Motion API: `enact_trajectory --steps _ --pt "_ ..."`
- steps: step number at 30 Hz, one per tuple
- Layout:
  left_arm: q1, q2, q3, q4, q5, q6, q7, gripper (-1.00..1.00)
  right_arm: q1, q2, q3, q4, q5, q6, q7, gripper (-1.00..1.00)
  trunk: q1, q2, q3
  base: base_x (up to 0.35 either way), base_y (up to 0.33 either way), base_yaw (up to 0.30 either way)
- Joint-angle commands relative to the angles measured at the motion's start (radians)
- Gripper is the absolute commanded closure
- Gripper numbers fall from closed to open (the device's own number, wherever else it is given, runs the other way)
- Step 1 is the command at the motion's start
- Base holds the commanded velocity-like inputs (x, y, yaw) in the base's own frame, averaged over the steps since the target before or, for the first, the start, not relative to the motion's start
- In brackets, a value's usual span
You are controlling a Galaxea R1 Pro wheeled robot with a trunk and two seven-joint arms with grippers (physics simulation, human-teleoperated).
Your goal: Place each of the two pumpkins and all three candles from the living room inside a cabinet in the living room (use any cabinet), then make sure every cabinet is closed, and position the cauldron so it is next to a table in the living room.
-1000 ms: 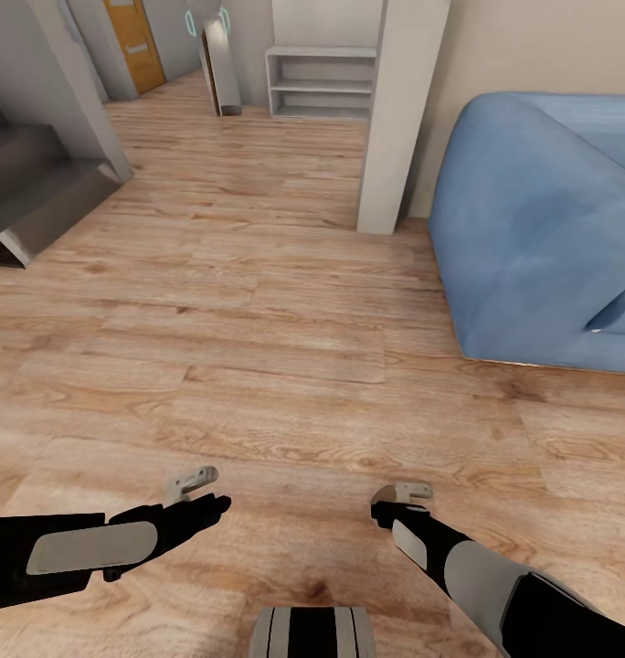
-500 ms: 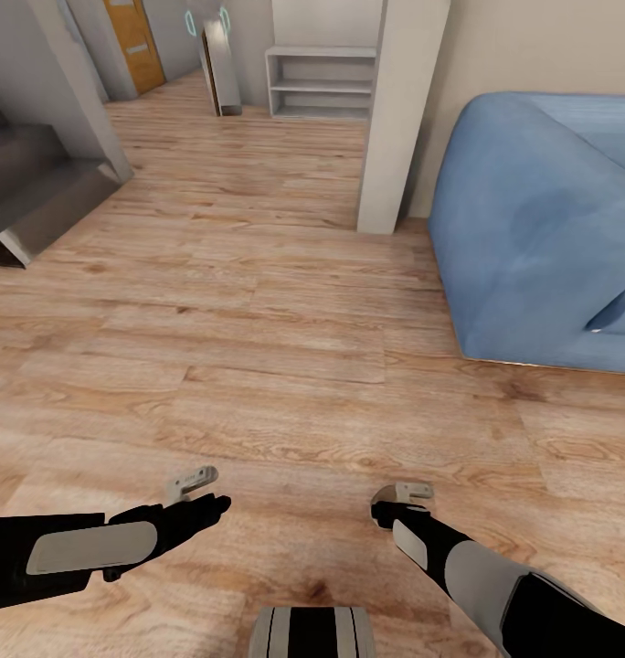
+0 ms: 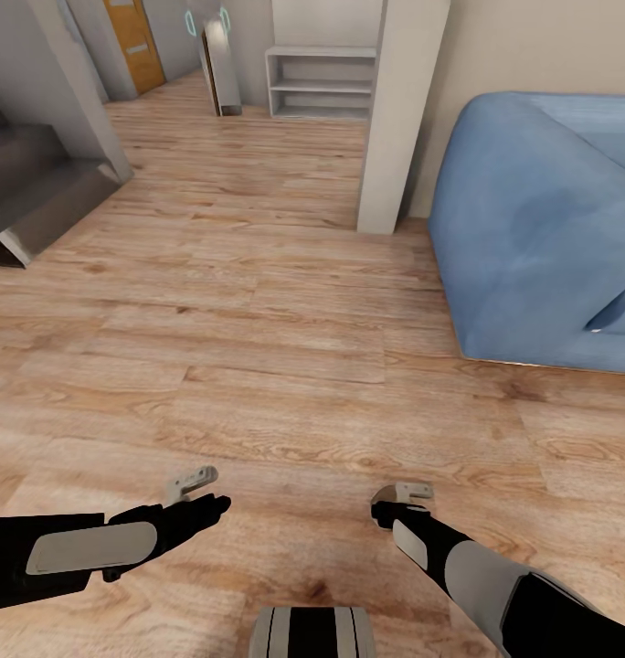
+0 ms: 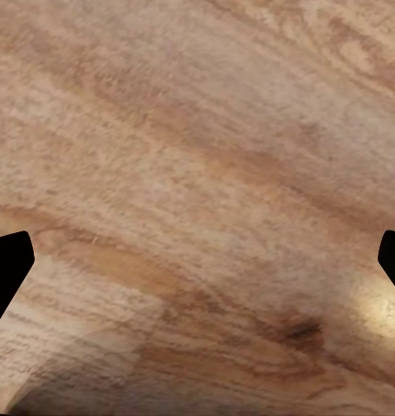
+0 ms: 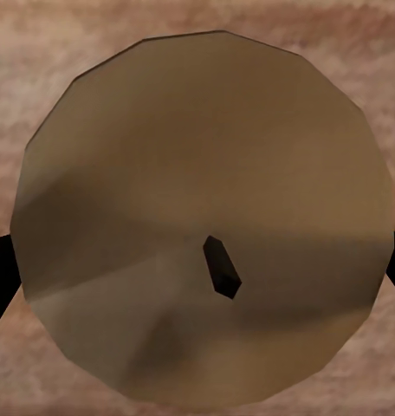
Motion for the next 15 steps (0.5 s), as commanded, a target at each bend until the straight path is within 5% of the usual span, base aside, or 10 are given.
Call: enact_trajectory --steps 1,8,15 --pt "-0.002 0.0 -0.002 -0.001 0.005 -0.006 0.0 -1.0 0.0 -0.001 0.006 -0.001 -0.009 0.005 -0.007 1.0 0.0 0.0 -0.001 0.0 0.0 0.0" --pt "-0.002 0.0 -0.018 -0.001 0.002 -0.007 -0.001 -1.0 0.0 -0.001 0.006 -0.002 -0.007 0.005 -0.007 1.0 0.0 0.0 -0.001 0.0 0.0 0.0" --pt "-0.002 0.001 -0.018 -0.001 0.001 -0.008 -0.001 -1.0 0.0 -0.001 0.006 -0.003 -0.007 0.005 -0.008 1.0 -0.003 0.001 0.026 0.0 0.0 0.0"
